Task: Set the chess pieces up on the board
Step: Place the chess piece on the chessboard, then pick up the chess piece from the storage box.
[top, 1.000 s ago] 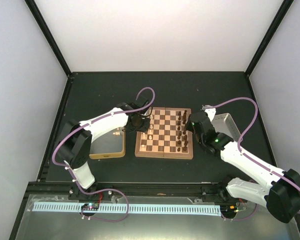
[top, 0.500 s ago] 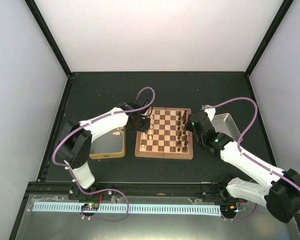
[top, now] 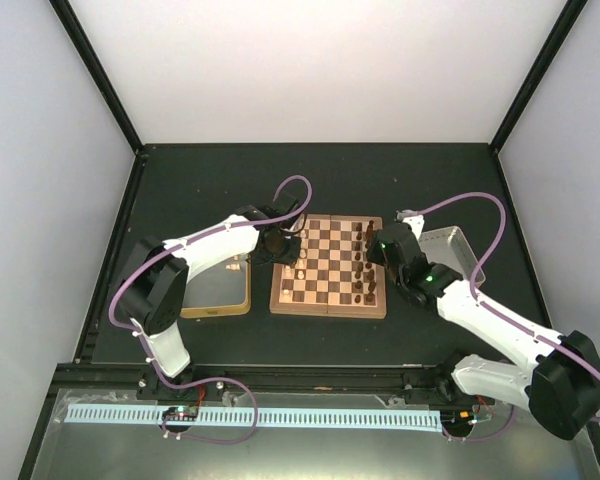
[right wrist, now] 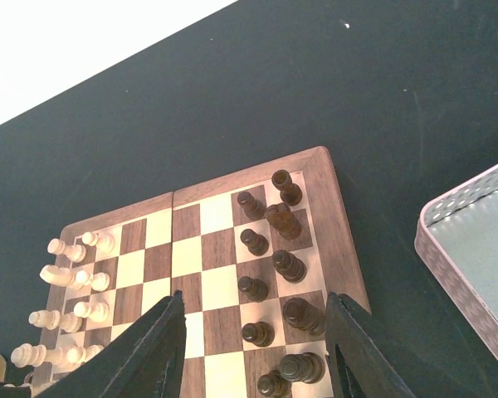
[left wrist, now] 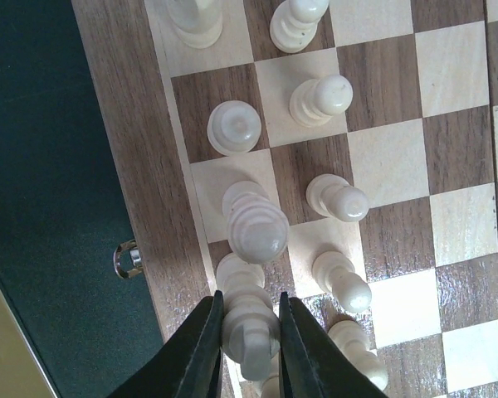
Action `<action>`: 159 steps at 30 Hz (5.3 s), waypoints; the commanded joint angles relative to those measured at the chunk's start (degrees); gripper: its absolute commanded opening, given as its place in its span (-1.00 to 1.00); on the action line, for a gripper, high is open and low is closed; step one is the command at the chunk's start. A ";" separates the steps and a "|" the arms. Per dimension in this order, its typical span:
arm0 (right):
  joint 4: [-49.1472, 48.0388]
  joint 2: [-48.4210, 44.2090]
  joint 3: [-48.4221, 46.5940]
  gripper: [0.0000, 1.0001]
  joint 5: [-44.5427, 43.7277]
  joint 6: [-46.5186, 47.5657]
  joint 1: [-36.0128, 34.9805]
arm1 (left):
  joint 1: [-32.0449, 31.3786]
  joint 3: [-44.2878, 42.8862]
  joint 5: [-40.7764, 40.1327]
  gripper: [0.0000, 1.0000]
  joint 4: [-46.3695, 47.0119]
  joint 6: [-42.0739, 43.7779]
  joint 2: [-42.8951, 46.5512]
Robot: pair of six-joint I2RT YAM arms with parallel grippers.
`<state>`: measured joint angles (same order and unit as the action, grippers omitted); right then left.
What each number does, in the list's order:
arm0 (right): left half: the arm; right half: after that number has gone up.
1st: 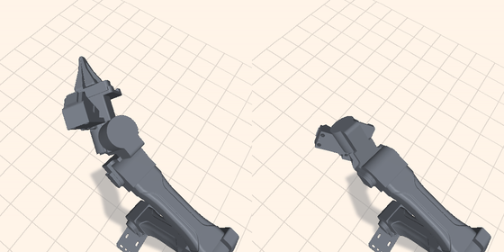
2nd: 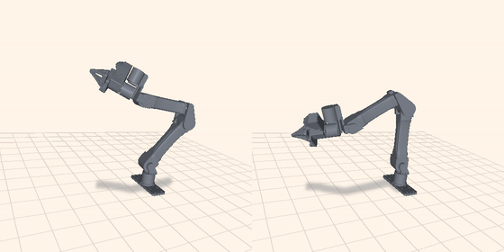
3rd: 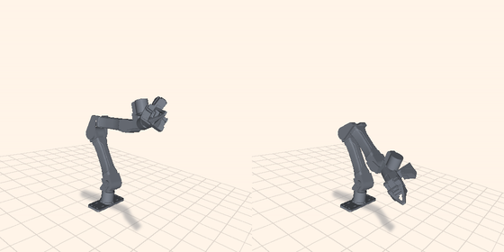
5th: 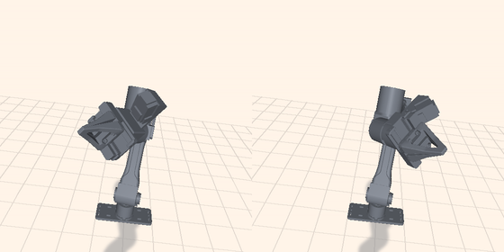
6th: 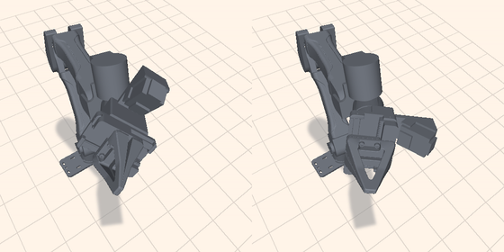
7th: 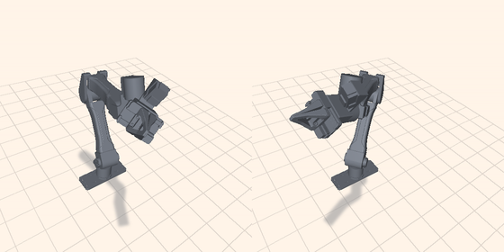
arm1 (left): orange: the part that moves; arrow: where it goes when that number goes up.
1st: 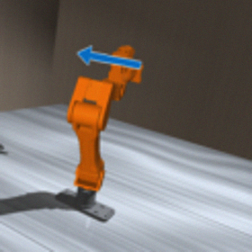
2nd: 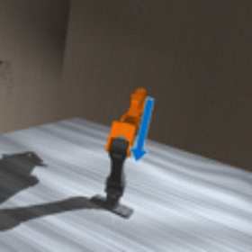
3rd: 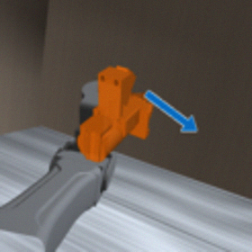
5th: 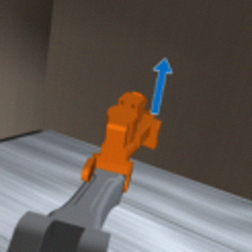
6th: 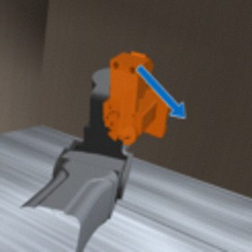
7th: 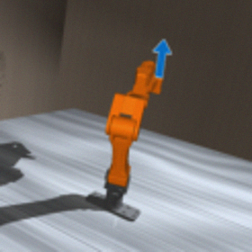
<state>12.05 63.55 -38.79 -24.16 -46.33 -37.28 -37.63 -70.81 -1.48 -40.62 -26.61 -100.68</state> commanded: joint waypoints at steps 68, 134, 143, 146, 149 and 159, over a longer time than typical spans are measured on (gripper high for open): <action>19.36 58.10 -64.15 0.02 18.19 29.42 -24.60 | 17.60 35.73 -21.24 0.28 10.22 -11.86 73.50; 39.12 81.25 -88.31 -0.37 13.05 38.12 -23.47 | 17.94 37.76 -19.73 0.29 10.22 -13.03 69.52; 38.67 80.83 -88.77 -0.81 16.89 36.96 -22.63 | 17.90 37.85 -18.32 0.29 10.63 -13.03 68.35; 36.72 79.62 -88.29 -0.86 18.13 35.55 -22.10 | 17.94 37.93 -17.13 0.29 10.75 -13.11 67.82; 31.70 75.80 -85.52 -0.88 19.75 33.21 -21.41 | 17.94 38.84 -15.18 0.29 11.73 -13.06 67.72; 10.81 54.44 -62.70 -0.85 27.88 21.25 -17.41 | 17.94 44.75 1.64 0.41 24.62 -8.66 66.13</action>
<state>33.98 127.11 -107.26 -0.30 -18.59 -56.60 -20.14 -27.14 -9.58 -24.16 -37.98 -33.12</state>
